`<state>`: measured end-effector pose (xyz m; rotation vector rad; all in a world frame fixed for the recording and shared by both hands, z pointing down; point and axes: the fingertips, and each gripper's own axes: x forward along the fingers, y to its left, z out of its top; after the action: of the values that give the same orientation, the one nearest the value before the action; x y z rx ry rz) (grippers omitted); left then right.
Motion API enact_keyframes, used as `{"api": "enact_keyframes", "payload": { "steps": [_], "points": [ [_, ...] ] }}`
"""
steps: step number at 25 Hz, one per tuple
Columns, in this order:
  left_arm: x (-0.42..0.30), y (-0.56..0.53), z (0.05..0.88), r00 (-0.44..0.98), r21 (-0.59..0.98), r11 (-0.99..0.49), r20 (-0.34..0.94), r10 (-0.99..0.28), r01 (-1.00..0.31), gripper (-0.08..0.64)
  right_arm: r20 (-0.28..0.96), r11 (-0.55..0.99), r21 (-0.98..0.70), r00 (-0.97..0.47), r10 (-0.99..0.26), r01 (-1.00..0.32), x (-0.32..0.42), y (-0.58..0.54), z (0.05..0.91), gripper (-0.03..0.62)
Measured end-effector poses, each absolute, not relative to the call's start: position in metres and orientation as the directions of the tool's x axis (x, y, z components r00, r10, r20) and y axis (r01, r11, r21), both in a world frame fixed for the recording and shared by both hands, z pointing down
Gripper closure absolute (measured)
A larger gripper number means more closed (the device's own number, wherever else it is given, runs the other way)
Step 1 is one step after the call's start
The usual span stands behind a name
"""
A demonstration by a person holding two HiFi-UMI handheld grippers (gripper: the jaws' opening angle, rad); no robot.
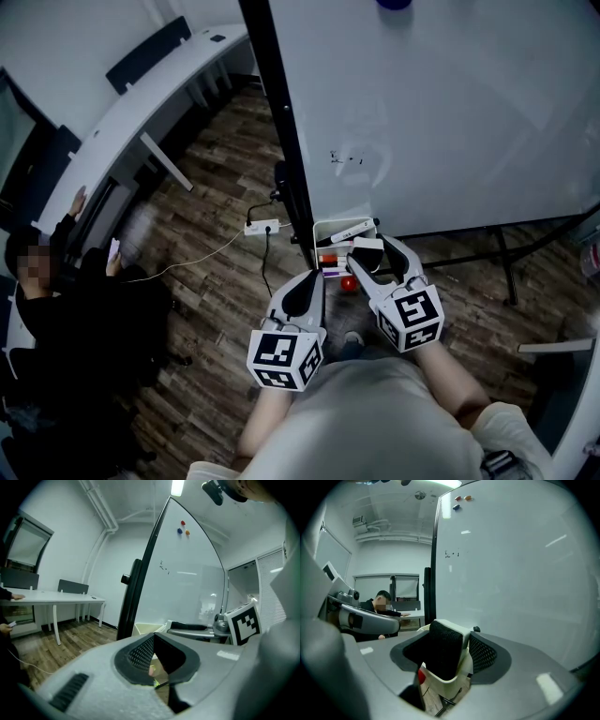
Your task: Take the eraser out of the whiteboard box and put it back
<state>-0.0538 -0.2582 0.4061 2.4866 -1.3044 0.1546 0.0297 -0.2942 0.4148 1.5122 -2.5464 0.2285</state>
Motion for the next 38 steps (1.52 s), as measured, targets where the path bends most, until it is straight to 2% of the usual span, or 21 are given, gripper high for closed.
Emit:
{"api": "enact_keyframes", "payload": {
  "steps": [20,38],
  "points": [
    [-0.053,-0.253,0.405,0.584,0.231,-0.538,0.244,-0.774,-0.810,0.555,0.205,0.455,-0.014,-0.447,-0.870,-0.891,0.031,-0.288,0.407,0.342],
    [-0.053,-0.238,0.401,0.602,0.225,-0.560,0.231,-0.764,-0.797,0.555,0.125,0.428,0.006,-0.424,-0.897,-0.904,0.033,-0.275,0.375,0.342]
  ]
}}
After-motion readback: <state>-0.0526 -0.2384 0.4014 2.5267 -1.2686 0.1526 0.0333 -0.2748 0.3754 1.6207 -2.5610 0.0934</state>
